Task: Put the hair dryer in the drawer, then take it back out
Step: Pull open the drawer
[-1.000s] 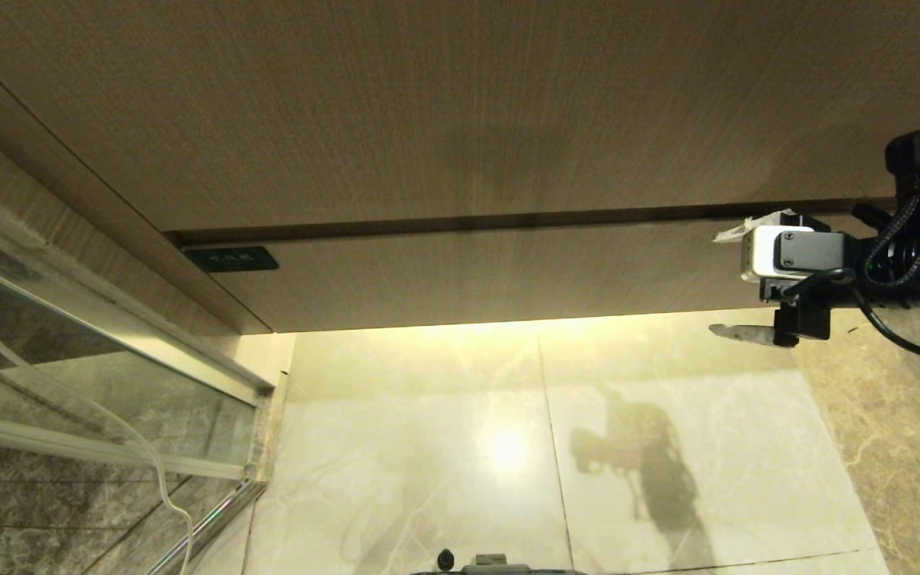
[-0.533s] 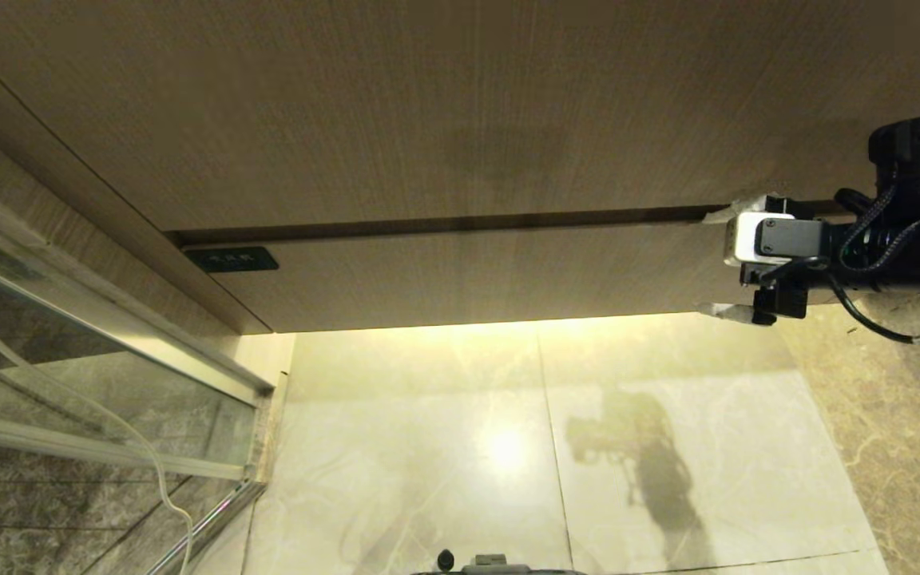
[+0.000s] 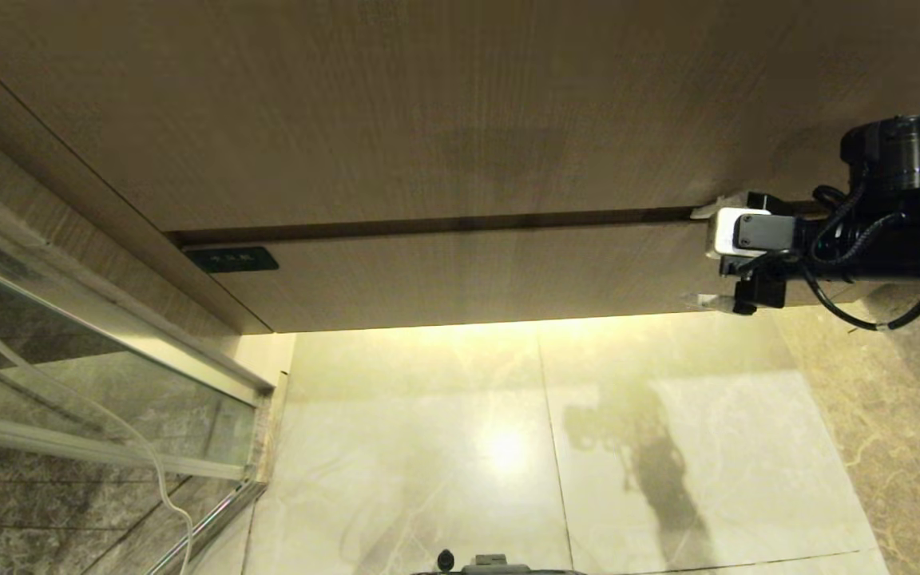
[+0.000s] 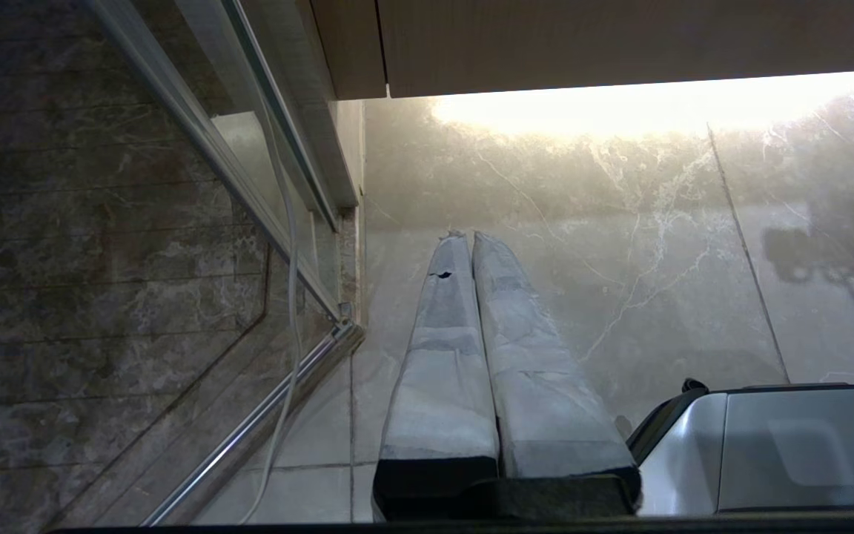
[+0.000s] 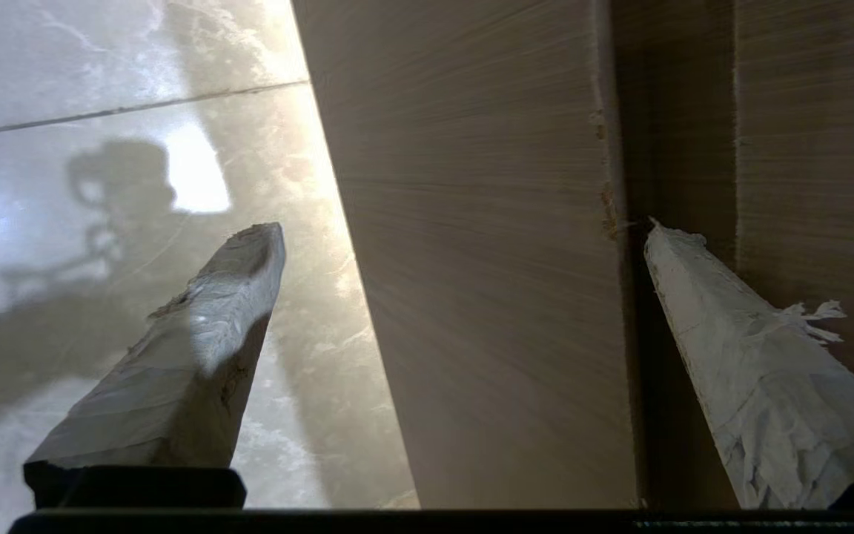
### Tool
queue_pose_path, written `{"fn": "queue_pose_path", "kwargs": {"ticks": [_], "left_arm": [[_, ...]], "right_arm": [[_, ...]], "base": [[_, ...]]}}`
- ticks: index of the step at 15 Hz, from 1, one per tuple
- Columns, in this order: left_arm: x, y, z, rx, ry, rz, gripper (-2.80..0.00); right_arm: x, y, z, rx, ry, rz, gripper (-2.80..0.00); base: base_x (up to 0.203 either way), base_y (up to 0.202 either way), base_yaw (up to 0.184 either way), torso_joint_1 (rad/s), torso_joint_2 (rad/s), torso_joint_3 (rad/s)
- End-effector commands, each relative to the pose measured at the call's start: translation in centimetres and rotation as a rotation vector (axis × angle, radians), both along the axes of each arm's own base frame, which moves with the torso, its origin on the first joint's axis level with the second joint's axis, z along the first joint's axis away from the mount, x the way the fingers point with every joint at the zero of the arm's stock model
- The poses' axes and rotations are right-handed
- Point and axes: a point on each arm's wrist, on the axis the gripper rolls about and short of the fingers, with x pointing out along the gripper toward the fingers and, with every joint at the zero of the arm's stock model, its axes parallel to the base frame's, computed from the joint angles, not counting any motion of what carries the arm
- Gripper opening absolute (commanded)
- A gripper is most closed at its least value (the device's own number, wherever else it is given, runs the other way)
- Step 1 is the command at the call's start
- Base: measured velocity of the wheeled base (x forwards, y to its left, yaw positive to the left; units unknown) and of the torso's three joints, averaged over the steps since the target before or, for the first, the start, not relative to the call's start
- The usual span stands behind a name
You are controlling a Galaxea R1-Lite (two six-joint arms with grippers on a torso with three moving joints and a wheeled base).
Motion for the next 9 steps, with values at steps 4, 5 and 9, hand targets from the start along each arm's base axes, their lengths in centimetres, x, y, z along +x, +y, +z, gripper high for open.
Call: {"fn": "queue_pose_path", "kwargs": {"ticks": [4,5,9], "left_arm": [[0.0,0.0,0.0,0.0,0.0,0.0,-2.8],[0.0,0.0,0.0,0.0,-0.001,0.001,-2.8],[0.0,0.0,0.0,0.0,-0.001,0.001,-2.8]], "right_arm": [[1.5,0.2,-0.7,0.003,-0.015,0.02,0.0],[1.6,0.2,-0.8,0.002,-0.011,0.019,0.0],[2.4,0.1,-2.0,-0.001,0.03,0.01,0.0]], "base": [[0.0,0.0,0.0,0.0,0.0,0.0],[0.0,0.0,0.0,0.0,0.0,0.0],[0.0,0.0,0.0,0.0,0.0,0.0]]}}
